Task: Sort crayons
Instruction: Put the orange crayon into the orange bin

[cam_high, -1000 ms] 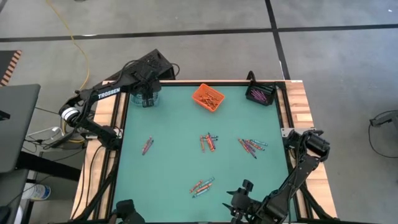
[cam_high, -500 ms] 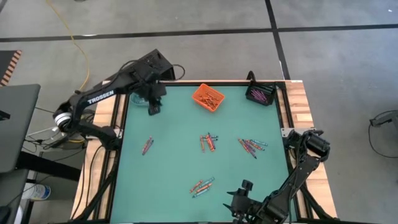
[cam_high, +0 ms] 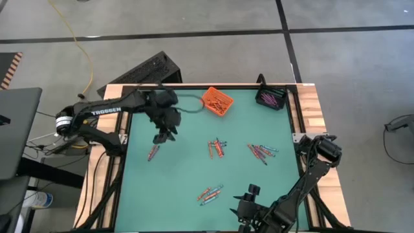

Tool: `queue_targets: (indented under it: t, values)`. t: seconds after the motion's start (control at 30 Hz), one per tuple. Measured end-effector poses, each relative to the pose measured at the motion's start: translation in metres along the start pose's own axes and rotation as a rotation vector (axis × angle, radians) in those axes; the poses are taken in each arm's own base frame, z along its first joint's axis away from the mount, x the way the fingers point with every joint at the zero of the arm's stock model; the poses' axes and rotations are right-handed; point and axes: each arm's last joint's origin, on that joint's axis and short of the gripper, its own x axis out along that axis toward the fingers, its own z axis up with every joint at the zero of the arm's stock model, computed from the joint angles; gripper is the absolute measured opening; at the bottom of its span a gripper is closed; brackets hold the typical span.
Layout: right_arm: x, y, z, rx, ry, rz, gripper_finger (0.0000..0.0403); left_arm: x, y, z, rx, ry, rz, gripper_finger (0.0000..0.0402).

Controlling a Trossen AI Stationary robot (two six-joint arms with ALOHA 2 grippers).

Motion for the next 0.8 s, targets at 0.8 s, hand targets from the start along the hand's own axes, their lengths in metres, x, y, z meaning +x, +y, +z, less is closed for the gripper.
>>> queue_targets:
  t: [0.8]
  values:
    - [0.018, -0.014, 0.009, -0.169, 0.097, -0.034, 0.0212, 0.072, -0.08, -0.09, -0.296, 0.39, 0.59, 0.0155]
